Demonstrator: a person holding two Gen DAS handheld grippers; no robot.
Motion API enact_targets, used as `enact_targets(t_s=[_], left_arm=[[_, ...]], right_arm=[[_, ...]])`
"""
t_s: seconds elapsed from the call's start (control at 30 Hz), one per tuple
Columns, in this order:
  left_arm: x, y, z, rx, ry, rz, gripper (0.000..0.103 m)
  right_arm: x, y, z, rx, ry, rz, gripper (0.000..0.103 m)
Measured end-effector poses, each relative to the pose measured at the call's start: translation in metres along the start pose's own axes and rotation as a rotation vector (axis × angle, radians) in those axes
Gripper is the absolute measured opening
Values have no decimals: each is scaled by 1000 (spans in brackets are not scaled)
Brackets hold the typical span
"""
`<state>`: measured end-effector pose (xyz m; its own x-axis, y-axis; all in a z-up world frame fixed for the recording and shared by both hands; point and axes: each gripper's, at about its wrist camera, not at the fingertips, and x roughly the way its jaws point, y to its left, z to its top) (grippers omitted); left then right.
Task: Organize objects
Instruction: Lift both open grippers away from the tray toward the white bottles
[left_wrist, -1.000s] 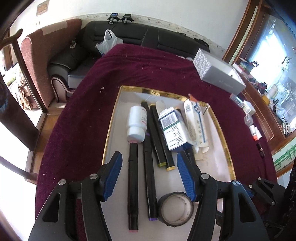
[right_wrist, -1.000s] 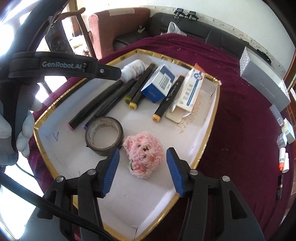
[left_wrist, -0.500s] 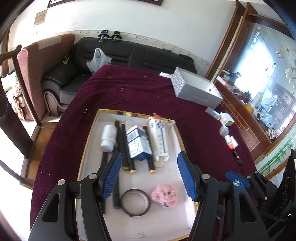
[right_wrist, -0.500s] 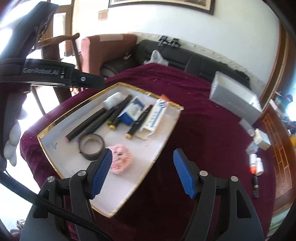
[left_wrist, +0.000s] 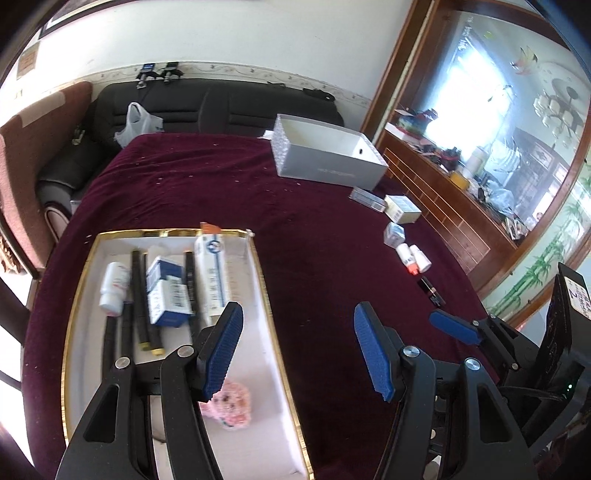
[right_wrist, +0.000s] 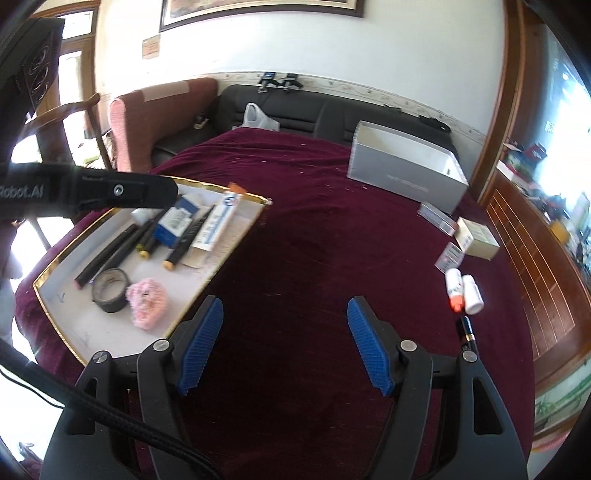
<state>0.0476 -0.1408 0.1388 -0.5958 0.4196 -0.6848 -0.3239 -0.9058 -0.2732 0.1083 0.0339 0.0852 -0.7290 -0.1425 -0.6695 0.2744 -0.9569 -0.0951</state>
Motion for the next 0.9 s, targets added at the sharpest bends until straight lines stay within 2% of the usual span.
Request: enact_targets(t_s=[0.17, 0.43, 0.53, 0.7, 0.8, 0.9], left_arm=[[26, -30, 5, 6, 52, -31, 56], [82, -90, -2, 37, 160, -123, 56], [104, -109, -11, 75, 189, -111, 56], [138, -122, -28, 126, 234, -81, 56], [153, -122, -37, 145, 258, -49, 56], [166, -116, -43, 126, 293, -40, 56]], right_arm=[[5, -30, -6, 55, 12, -14, 70], [17, -96, -24, 185, 62, -43, 70], [15, -139, -32, 273, 65, -70, 70], [11, -225, -47, 519, 42, -63, 70], [19, -270, -55, 653, 34, -11, 71], [33, -291, -56, 739, 17, 119, 71]])
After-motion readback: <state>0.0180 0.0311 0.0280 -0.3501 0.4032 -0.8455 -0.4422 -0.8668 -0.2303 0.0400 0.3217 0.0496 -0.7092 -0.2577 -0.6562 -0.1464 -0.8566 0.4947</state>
